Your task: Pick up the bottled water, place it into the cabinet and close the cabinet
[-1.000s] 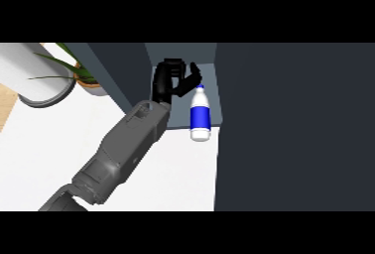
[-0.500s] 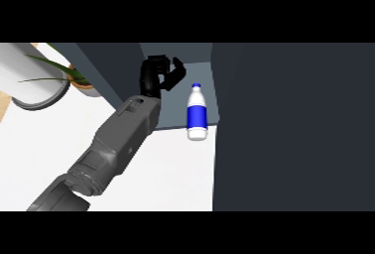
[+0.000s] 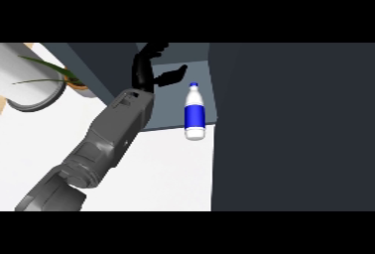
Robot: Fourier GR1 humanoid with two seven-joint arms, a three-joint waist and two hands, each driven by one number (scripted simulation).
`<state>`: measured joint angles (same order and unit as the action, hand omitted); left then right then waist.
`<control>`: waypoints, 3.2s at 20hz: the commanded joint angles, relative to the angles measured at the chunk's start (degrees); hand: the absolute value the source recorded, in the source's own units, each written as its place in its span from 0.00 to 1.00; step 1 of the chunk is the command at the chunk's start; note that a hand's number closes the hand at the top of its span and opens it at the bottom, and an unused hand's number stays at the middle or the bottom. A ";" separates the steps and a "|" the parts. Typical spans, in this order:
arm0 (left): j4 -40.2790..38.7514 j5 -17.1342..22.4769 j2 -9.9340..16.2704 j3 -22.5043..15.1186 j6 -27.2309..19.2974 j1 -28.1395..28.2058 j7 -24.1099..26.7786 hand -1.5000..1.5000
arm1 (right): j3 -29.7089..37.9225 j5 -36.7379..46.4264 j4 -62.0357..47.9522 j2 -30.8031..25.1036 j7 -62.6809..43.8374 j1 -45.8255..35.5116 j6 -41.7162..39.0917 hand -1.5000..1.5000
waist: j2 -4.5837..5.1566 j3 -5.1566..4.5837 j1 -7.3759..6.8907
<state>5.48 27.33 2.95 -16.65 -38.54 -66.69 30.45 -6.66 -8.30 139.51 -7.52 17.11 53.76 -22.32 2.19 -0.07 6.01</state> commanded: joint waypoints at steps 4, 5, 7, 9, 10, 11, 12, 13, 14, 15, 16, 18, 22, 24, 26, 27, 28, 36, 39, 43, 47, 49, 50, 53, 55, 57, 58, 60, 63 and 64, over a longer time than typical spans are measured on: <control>-0.91 0.44 0.09 1.31 2.81 -0.92 1.46 0.00 | -0.45 -2.83 0.53 -0.07 -0.40 0.17 -1.21 0.00 | 0.24 -0.04 0.46; -1.42 -0.67 -0.62 0.24 2.84 -2.70 0.44 0.00 | -1.32 -2.85 2.30 0.33 -1.67 0.55 -0.58 0.00 | 0.34 -0.06 0.78; 0.59 0.40 1.40 1.41 8.66 -3.36 1.22 0.00 | -0.89 -3.42 3.43 -0.09 -1.80 1.67 -1.06 0.00 | 0.01 -0.09 0.37; 3.43 2.27 -0.82 3.56 9.06 -2.30 5.87 0.00 | 0.65 -4.62 3.00 -0.43 -2.67 0.37 -0.56 0.00 | -0.21 -0.09 -1.08; 3.95 2.74 -1.01 4.17 10.11 -2.83 6.48 0.00 | -1.53 -2.42 2.30 0.36 -2.35 0.19 -0.55 0.00 | -0.29 -0.09 -1.05; 4.07 3.19 -1.75 4.71 10.14 -4.71 5.13 0.00 | -1.62 -3.48 4.00 -0.48 -2.27 2.14 -1.75 0.00 | -0.52 -0.07 -0.46; 4.96 3.66 -0.09 5.35 13.31 -3.16 7.63 0.00 | -0.66 -4.25 4.00 -0.79 -2.17 2.44 -1.88 0.00 | -0.57 -0.07 -1.00; 4.74 3.73 0.84 5.43 16.66 -4.16 5.72 0.00 | -1.45 -3.35 2.51 0.08 -1.71 1.37 -1.43 0.00 | -0.68 -0.03 -1.50; 5.65 3.80 -2.80 5.70 14.57 -2.70 9.09 0.00 | -0.73 -4.33 2.68 -0.89 -2.92 1.81 -1.91 0.00 | -0.99 -0.01 -2.28; 5.04 4.14 -1.80 6.29 16.42 -1.39 10.49 0.00 | 0.73 -5.50 2.46 -1.09 -0.84 2.30 -2.81 0.00 | -0.84 0.01 -1.59; 5.35 3.77 -0.76 6.02 18.35 -2.61 8.35 0.00 | -2.05 -3.75 3.50 0.71 -3.03 1.34 -0.83 0.00 | -1.21 0.00 -2.99; 5.09 4.00 -2.33 6.72 17.91 -3.08 9.27 0.00 | -0.40 -4.76 4.12 -0.58 -3.41 2.21 -1.70 0.00 | -1.19 0.02 -2.67; 8.47 4.54 -2.90 5.13 17.28 0.81 9.54 0.00 | 0.94 -6.24 6.43 -0.49 -4.74 3.11 -1.11 0.00 | -1.85 0.04 -3.39; 8.23 3.74 -2.91 5.98 19.23 2.44 11.56 0.00 | -3.21 -3.43 7.51 0.94 -4.50 4.55 -1.19 0.00 | -1.99 0.01 -4.12; 12.41 4.63 -2.93 3.81 18.65 4.69 8.95 0.00 | -2.51 -2.48 5.27 1.66 -2.04 5.12 -1.25 0.00 | -2.42 0.05 -4.05; 13.50 4.70 -2.93 4.02 17.23 4.59 8.51 0.00 | -1.71 -4.28 6.22 0.33 -3.38 6.05 -2.04 0.00 | -2.43 0.05 -4.47; 15.89 5.55 -2.93 2.71 18.45 5.54 6.75 0.00 | -1.02 -5.51 7.34 0.17 -6.16 4.15 -0.58 0.00 | -2.45 0.04 -4.89; 32.38 10.15 -2.95 -5.84 21.58 16.75 3.99 0.00 | -6.97 1.04 5.63 3.42 -7.00 1.32 2.39 0.00 | -2.54 0.02 -5.36; 39.41 13.73 -2.95 -11.23 23.47 23.62 5.84 0.00 | -3.57 -2.54 7.82 0.73 -7.68 2.70 1.16 0.00 | -2.50 0.01 -4.73; 48.76 11.13 -2.94 -13.34 23.01 29.24 5.30 0.00 | -7.31 1.86 6.17 2.69 -6.57 2.71 2.57 0.00 | -2.60 0.03 -5.69; 57.00 7.96 -1.99 -15.63 23.99 36.28 3.84 0.00 | -2.53 -2.75 9.15 -0.20 -7.44 4.07 1.55 0.00 | -2.67 0.06 -6.20; 64.61 8.55 1.13 -16.64 24.27 41.06 1.13 0.00 | -5.86 2.65 5.96 0.47 -4.17 3.72 0.48 0.00 | -2.85 0.06 -6.41; 67.10 9.11 4.12 -16.82 25.88 41.94 -0.71 0.00 | -5.05 2.44 8.74 -1.20 -5.61 3.92 -0.01 0.00 | -2.94 0.04 -6.85; 72.26 9.04 6.23 -17.69 25.67 47.06 -1.41 1.00 | -7.00 4.09 8.15 -3.96 -5.37 3.82 -3.19 0.00 | -2.77 0.03 -6.71; 76.98 10.15 9.65 -17.45 26.41 50.43 -3.26 1.00 | -5.78 6.07 8.36 -5.84 -5.37 3.21 -4.03 1.00 | -2.83 0.01 -7.10; 78.02 9.33 9.44 -17.76 25.07 52.03 -2.84 1.00 | -7.58 8.74 8.58 -8.93 -5.27 5.18 -7.28 1.00 | -2.85 0.01 -6.47; 80.80 9.19 11.01 -17.41 24.30 53.49 -3.94 1.00 | -8.87 7.59 10.44 -8.60 -7.00 4.73 -6.80 1.00 | -2.68 0.01 -6.69; 84.93 10.55 14.02 -16.28 26.06 57.26 -3.79 1.00 | -8.61 7.84 10.69 -10.11 -5.35 4.06 -8.57 1.00 | -2.73 0.01 -6.84; 83.80 10.70 16.96 -13.83 28.12 61.85 0.21 0.00 | -11.54 11.69 10.80 -13.31 -2.54 5.40 -12.81 1.00 | -2.86 -0.05 -5.97; 87.74 10.65 17.65 -13.07 25.63 61.46 -2.02 0.00 | -11.10 12.38 12.52 -13.23 -1.85 5.14 -12.37 1.00 | -3.02 -0.01 -6.01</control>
<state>88.49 37.46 16.97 -31.96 -12.61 -9.16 28.47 -16.88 -2.10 142.70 -18.02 15.77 57.57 -32.48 -0.66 -0.07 -0.37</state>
